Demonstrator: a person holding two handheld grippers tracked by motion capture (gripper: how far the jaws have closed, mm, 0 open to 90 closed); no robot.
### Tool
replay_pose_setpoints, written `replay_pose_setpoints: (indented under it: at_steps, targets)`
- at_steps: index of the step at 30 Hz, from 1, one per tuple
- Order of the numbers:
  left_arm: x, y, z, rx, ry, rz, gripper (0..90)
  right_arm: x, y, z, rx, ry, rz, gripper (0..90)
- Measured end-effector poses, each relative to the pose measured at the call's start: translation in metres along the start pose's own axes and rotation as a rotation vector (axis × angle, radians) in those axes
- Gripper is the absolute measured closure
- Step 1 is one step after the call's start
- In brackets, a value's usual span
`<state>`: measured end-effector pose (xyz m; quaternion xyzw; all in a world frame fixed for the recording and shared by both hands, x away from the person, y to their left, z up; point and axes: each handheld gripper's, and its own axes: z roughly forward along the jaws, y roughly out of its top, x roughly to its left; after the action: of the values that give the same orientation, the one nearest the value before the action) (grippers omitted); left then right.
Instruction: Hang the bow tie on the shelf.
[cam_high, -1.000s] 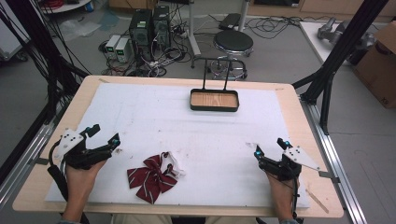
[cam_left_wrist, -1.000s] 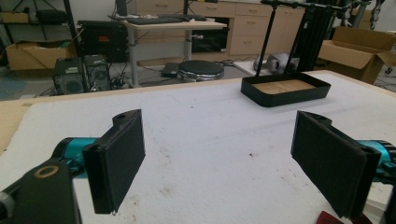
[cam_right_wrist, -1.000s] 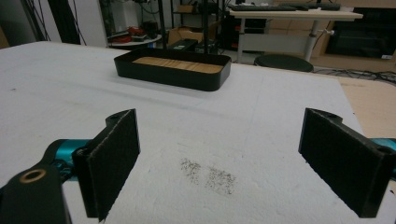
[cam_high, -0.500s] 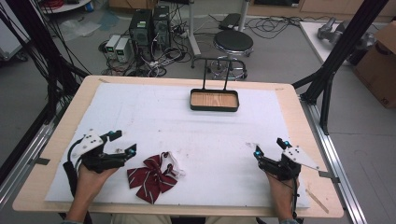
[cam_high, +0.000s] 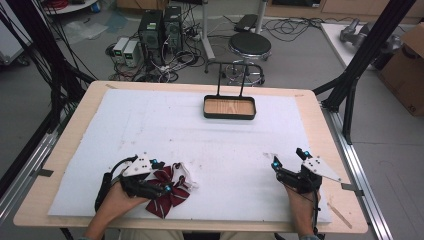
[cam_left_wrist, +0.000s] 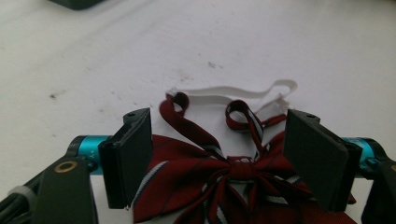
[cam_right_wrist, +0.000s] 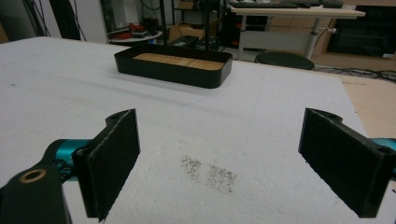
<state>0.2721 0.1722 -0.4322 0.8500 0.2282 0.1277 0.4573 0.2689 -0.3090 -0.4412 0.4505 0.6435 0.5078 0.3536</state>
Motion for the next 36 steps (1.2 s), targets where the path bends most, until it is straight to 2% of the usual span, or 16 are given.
replay_pose_setpoints:
  at_steps: [7, 9, 10, 11, 12, 15, 17, 18, 19, 23, 27, 30, 33, 34, 35, 36]
  targets:
    - [-0.003, -0.003, 0.009, 0.084, -0.021, 0.012, 29.0, 0.0, 0.0, 0.0, 0.001, -0.001, -0.004, 11.5]
    - [-0.003, -0.004, 0.011, 0.1, -0.019, 0.013, 32.5, 0.0, 0.0, 0.0, 0.002, -0.002, -0.003, 11.5]
    - [-0.003, -0.005, 0.012, 0.109, -0.028, 0.016, 37.5, 0.0, 0.0, 0.0, 0.001, -0.002, -0.003, 11.5]
    - [-0.003, -0.005, 0.012, 0.121, -0.028, 0.021, 37.5, 0.0, 0.0, 0.0, 0.001, -0.002, -0.003, 11.5]
    - [-0.004, -0.006, 0.014, 0.124, -0.033, 0.018, 41.7, 0.0, 0.0, 0.0, 0.001, -0.002, -0.003, 11.5]
    - [-0.003, -0.007, 0.014, 0.127, -0.045, 0.01, 43.6, 0.0, 0.0, 0.0, 0.001, -0.002, -0.003, 11.5]
    - [-0.002, -0.007, 0.014, 0.127, -0.049, 0.006, 46.7, 0.0, 0.0, 0.0, 0.001, -0.002, -0.004, 11.5]
    - [-0.002, -0.007, 0.014, 0.127, -0.053, 0.004, 51.6, 0.0, 0.0, 0.0, 0.001, -0.003, -0.004, 11.5]
    - [-0.002, -0.007, 0.013, 0.129, -0.057, 0.009, 51.6, 0.0, 0.0, 0.0, 0.001, -0.003, -0.004, 11.5]
    - [-0.006, -0.003, 0.013, 0.151, -0.042, 0.019, 63.6, 0.0, 0.0, 0.0, 0.001, -0.005, -0.004, 11.5]
    - [-0.008, -0.001, 0.013, 0.15, -0.032, 0.047, 65.4, 0.0, 0.0, 0.0, 0.001, -0.006, -0.002, 11.5]
    - [-0.011, 0.003, 0.01, 0.144, -0.005, 0.105, 65.8, 0.0, 0.0, 0.0, 0.003, -0.004, -0.003, 11.5]
    - [-0.014, 0.009, 0.004, 0.11, 0.001, 0.166, 65.8, -0.001, 0.0, 0.0, 0.002, -0.005, -0.003, 11.5]
    - [-0.016, 0.015, 0.001, 0.094, 0.009, 0.222, 65.8, -0.001, 0.0, 0.0, 0.003, -0.007, -0.002, 11.5]
    - [-0.016, 0.015, 0.001, 0.094, 0.009, 0.222, 65.8, -0.001, 0.0, 0.0, 0.003, -0.007, -0.002, 11.5]
    - [-0.016, 0.018, -0.001, 0.09, 0.007, 0.247, 65.8, -0.001, 0.0, 0.0, 0.003, -0.008, -0.001, 11.5]
